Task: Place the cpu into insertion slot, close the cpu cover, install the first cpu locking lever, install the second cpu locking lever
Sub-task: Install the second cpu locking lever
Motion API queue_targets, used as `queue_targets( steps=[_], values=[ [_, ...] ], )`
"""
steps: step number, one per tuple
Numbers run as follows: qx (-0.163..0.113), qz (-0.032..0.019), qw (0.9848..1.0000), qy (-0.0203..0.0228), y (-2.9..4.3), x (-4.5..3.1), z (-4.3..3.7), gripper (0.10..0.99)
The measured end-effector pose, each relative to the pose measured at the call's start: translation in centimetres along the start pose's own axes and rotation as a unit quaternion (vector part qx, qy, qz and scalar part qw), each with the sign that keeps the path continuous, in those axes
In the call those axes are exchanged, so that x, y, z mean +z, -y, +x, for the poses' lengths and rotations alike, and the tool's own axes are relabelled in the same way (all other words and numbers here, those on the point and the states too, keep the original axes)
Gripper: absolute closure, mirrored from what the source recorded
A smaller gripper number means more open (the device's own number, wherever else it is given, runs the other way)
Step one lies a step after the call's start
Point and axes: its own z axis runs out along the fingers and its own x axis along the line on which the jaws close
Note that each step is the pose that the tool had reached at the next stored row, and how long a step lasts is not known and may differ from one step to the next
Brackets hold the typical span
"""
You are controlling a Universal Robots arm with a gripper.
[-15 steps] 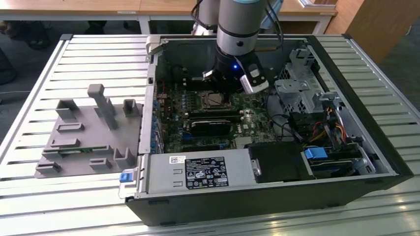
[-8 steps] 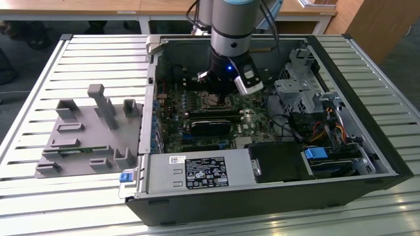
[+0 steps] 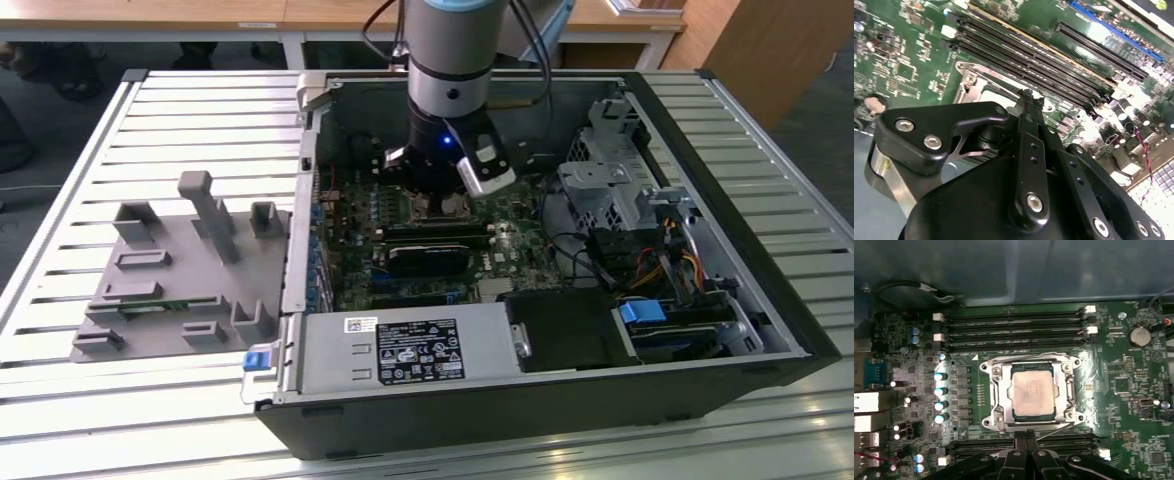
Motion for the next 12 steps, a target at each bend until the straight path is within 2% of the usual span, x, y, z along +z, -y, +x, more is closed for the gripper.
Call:
queue_targets(
  steps=[9, 11, 12],
  values=[
    [0.0, -0.0012, 1.0, -0.0006, 0.14, 1.1, 0.42, 0.98],
    [0.0, -0.0044, 1.0, -0.001, 0.19, 1.22, 0.44, 0.98],
    [0.0, -0.0079, 1.0, -0.0012, 0.27, 1.24, 0.44, 0.98]
  ],
)
